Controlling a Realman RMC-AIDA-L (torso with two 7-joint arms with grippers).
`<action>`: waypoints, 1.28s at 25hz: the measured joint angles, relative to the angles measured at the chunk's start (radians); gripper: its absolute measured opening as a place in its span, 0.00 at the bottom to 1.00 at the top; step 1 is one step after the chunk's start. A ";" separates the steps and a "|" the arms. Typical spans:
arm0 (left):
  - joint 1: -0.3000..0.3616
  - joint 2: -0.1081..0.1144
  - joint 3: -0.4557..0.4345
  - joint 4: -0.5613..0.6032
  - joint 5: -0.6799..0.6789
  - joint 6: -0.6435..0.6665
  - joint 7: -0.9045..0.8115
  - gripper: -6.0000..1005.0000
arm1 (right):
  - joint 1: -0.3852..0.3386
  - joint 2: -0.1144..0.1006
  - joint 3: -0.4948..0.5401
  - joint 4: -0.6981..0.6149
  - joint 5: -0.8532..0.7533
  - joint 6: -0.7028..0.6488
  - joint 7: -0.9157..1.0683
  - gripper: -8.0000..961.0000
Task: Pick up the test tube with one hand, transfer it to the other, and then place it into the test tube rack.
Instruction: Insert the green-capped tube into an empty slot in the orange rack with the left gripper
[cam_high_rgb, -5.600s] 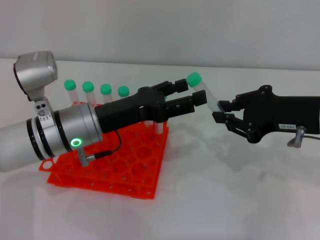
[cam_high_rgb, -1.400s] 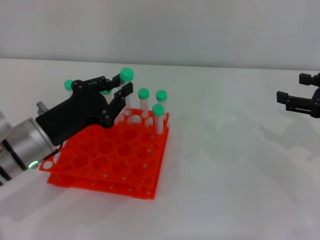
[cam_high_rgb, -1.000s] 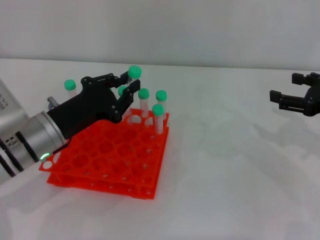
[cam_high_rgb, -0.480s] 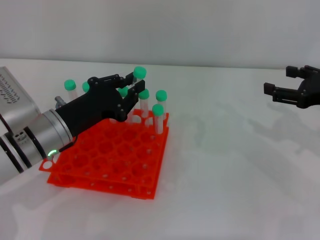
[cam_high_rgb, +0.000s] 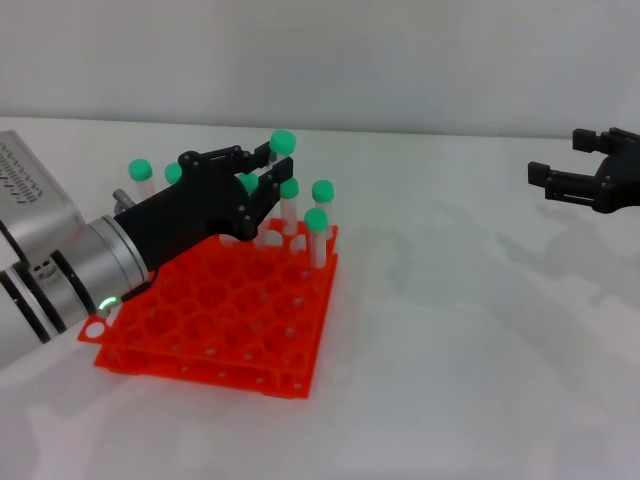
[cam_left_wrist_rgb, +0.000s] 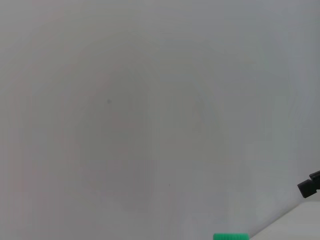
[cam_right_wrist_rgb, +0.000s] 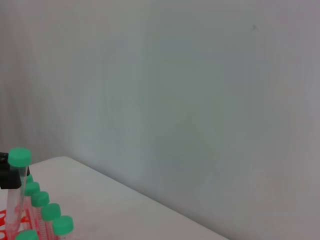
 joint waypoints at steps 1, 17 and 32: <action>0.000 0.000 0.001 0.000 0.000 0.000 0.000 0.22 | 0.000 0.000 0.000 0.000 0.000 0.000 0.000 0.86; -0.031 -0.002 0.004 -0.047 0.009 0.015 0.011 0.22 | 0.000 0.000 -0.001 0.004 0.000 0.000 -0.001 0.86; -0.039 -0.001 0.019 -0.050 0.013 0.026 0.012 0.22 | 0.009 0.001 -0.003 0.017 0.000 -0.002 0.001 0.86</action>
